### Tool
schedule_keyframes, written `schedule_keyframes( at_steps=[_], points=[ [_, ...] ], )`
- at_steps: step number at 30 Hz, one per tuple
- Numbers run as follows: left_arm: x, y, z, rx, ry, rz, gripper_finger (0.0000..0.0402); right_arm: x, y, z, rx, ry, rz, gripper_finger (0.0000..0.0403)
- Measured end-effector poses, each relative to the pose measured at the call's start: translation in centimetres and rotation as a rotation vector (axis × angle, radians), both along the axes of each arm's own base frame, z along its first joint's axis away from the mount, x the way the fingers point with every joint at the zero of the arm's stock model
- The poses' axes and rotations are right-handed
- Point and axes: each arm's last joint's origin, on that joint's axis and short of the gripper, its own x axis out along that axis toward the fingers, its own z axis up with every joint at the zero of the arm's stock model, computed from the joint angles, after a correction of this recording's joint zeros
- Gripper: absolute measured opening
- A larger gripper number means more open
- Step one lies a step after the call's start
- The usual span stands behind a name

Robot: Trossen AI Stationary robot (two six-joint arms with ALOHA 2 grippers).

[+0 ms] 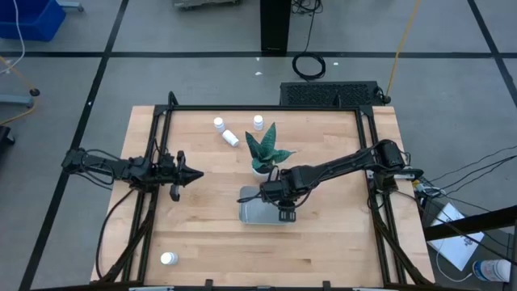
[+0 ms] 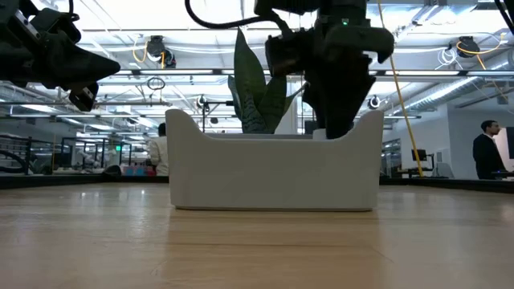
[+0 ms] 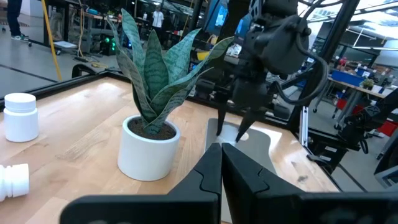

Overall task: Pick and place pill bottles into a basket
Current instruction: Put the white pill bottle into the gray bin

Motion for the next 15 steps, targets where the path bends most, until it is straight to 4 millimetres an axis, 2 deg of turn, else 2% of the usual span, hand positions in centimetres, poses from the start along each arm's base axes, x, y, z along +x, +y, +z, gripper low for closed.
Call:
schedule_keyframes(
  at_steps=[7, 15],
  points=[
    [0.00, 0.00, 0.01, 0.000, 0.000, 0.000, 0.0012, 0.03, 0.01, -0.75, 0.007, -0.031, 0.000, 0.0157],
    [0.00, 0.00, 0.00, 0.000, 0.000, 0.000, 0.0012, -0.01, 0.00, -0.96, 0.009, -0.032, -0.005, 0.0198]
  ],
)
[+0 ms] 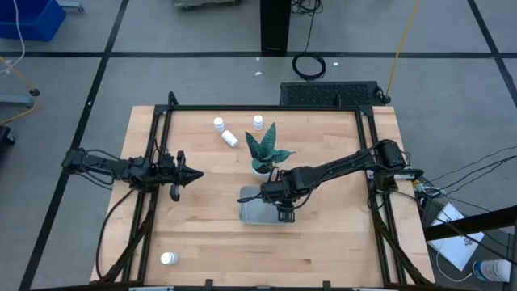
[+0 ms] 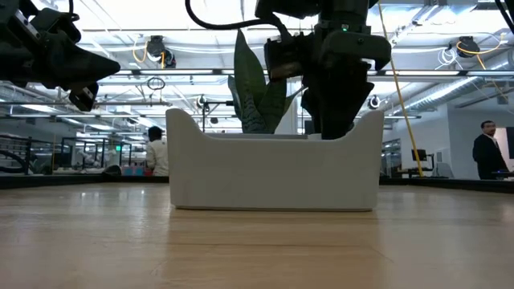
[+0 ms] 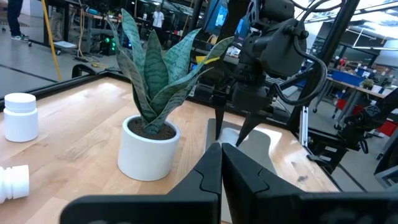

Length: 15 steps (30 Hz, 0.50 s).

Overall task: Pick and place pill bottles into a basket
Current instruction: Put the white pill bottle into the gray bin

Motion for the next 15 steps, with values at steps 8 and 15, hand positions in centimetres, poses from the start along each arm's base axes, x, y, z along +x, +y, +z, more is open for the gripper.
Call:
schedule_keyframes(
  at_steps=[8, 15],
  points=[
    [0.0, 0.0, 0.0, 0.000, 0.000, 0.000, 0.0012, -0.4, -0.1, 1.1, 0.013, -0.026, -0.040, 0.0251],
    [0.0, 0.0, 0.0, 0.000, 0.000, 0.000, 0.0012, -0.9, -0.2, 3.0, 0.030, -0.084, -0.059, 0.0278]
  ],
)
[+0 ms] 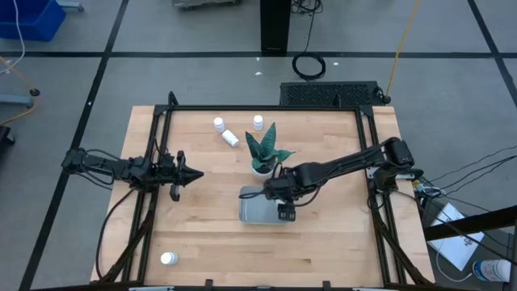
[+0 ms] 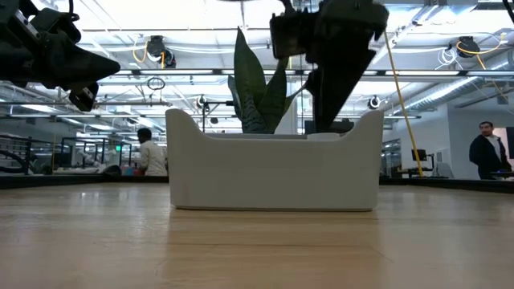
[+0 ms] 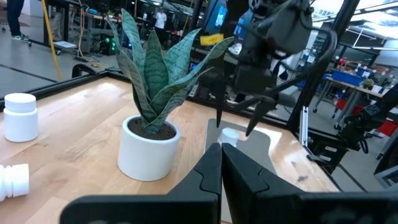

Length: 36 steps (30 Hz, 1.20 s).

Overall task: Pick and place pill bottles into a basket
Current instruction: Put the white pill bottle into the gray bin

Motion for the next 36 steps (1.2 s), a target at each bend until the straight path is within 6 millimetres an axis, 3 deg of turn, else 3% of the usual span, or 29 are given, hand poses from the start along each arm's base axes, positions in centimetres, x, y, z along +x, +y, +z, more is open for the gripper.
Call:
schedule_keyframes(
  at_steps=[10, 19, 30, 36],
  points=[
    [0.0, 0.0, 0.0, 0.000, 0.000, 0.000, 0.0012, -1.3, -0.7, 4.3, -0.009, -0.164, -0.080, 0.0277],
    [0.0, 0.0, 0.0, 0.000, 0.000, -0.001, 0.0012, -1.6, -1.3, 8.4, 0.077, -0.430, -0.192, 0.0263],
    [0.0, 0.0, 0.0, 0.000, 0.000, 0.000, 0.0012, -4.5, -4.7, 16.0, -0.001, -0.860, -0.268, 0.0256],
    [0.0, 0.0, 0.0, 0.000, 0.000, 0.000, 0.0012, -5.4, -7.6, 18.1, -0.160, -0.991, -0.283, 0.0256]
  ],
)
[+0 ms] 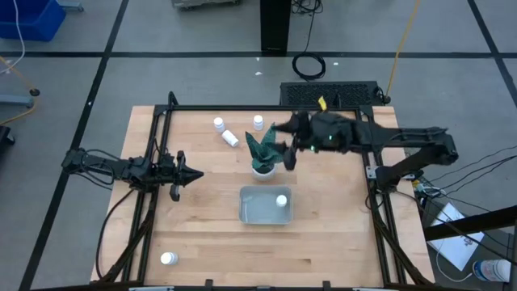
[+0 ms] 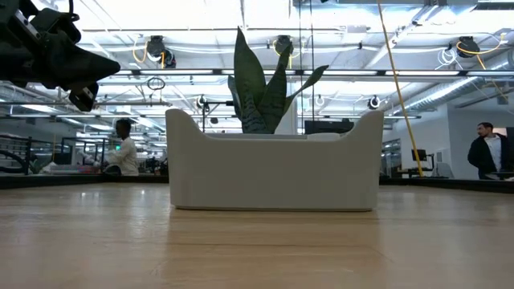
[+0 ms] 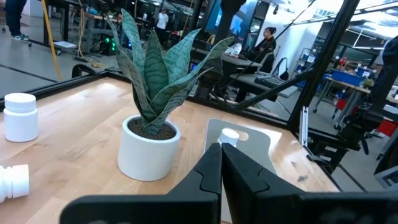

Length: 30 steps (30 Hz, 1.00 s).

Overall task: Pick and place pill bottles into a basket
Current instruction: Put the white pill bottle into the gray bin

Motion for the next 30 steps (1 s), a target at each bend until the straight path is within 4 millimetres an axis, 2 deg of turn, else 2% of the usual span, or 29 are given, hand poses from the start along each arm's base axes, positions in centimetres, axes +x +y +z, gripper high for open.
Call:
schedule_keyframes(
  at_steps=[6, 11, 16, 21, 26, 30],
  points=[
    [0.0, 0.0, 0.0, 0.000, 0.001, -0.001, 0.0012, -1.0, -5.5, 0.3, -0.007, -0.008, -0.150, 0.0256],
    [0.0, 0.0, 0.0, 0.000, 0.000, 0.000, 0.0012, -2.6, -10.7, 0.3, 0.029, -0.016, -0.105, 0.0265],
    [0.0, 0.0, 0.0, 0.000, 0.000, 0.000, 0.0012, -3.9, -15.4, -0.7, 0.074, 0.000, -0.060, 0.0277],
    [0.0, 0.0, 0.0, 0.000, 0.000, 0.000, 0.0012, -4.5, -18.8, -1.8, 0.061, -0.001, -0.041, 0.0288],
    [0.0, 0.0, 0.0, 0.000, 0.000, 0.000, 0.0012, -4.2, -22.3, -3.3, 0.126, -0.067, -0.025, 0.0290],
    [0.0, 0.0, 0.0, 0.000, 0.000, 0.000, 0.0012, -3.3, -24.1, -4.9, 0.195, -0.098, -0.007, 0.0290]
  ],
)
